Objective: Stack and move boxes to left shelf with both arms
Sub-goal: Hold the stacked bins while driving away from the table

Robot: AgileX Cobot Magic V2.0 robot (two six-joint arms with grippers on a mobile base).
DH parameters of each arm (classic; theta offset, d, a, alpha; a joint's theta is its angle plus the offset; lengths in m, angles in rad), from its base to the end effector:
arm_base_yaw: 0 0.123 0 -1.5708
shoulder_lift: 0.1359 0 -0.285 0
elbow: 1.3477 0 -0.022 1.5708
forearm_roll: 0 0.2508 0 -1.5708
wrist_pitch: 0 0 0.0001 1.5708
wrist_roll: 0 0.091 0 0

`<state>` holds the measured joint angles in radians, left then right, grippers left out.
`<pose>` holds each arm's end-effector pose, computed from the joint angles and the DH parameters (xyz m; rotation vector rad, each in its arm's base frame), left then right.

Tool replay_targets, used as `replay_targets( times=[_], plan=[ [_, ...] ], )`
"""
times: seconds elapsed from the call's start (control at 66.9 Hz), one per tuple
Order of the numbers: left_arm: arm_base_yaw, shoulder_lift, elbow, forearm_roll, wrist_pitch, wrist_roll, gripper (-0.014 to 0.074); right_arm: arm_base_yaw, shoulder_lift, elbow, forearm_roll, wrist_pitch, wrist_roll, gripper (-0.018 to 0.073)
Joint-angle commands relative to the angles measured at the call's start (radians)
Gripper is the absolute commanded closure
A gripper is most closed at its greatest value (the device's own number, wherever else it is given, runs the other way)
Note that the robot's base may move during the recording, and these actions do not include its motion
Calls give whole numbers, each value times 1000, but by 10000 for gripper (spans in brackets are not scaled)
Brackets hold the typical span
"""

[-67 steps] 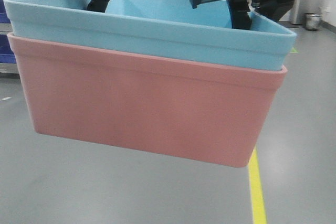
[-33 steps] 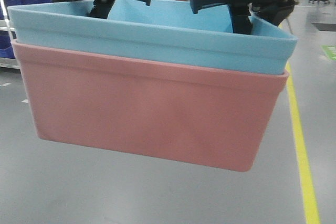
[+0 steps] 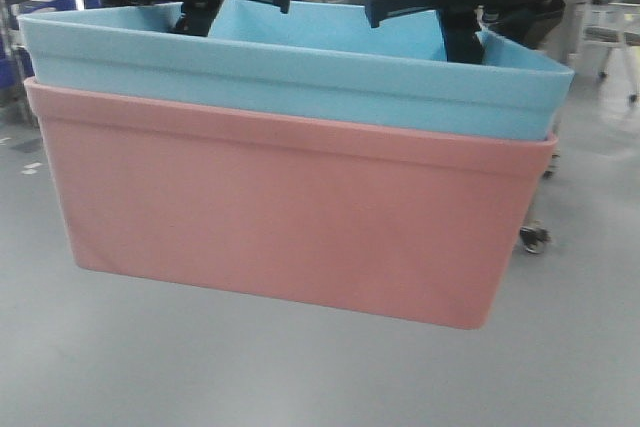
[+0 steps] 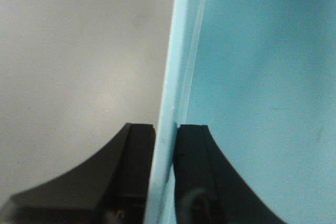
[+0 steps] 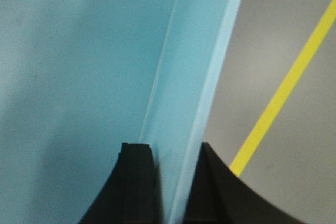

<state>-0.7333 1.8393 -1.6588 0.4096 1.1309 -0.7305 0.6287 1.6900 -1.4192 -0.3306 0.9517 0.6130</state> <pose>0.3157 -0.2402 0.3047 0.1490 2.6166 0.0899 0.3066 0.1932 0.2960 -0.1945 2.6053 0.0020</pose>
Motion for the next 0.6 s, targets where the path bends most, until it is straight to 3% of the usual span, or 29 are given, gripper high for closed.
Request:
replay_targets(
  times=[0.0, 0.583],
  plan=[
    [-39, -53, -46, -84, -165, -18, 601, 29, -56, -48, 69, -189, -17, 505],
    [-41, -53, -46, -84, -165, -18, 601, 29, -56, -48, 69, -186, -17, 505]
  ],
)
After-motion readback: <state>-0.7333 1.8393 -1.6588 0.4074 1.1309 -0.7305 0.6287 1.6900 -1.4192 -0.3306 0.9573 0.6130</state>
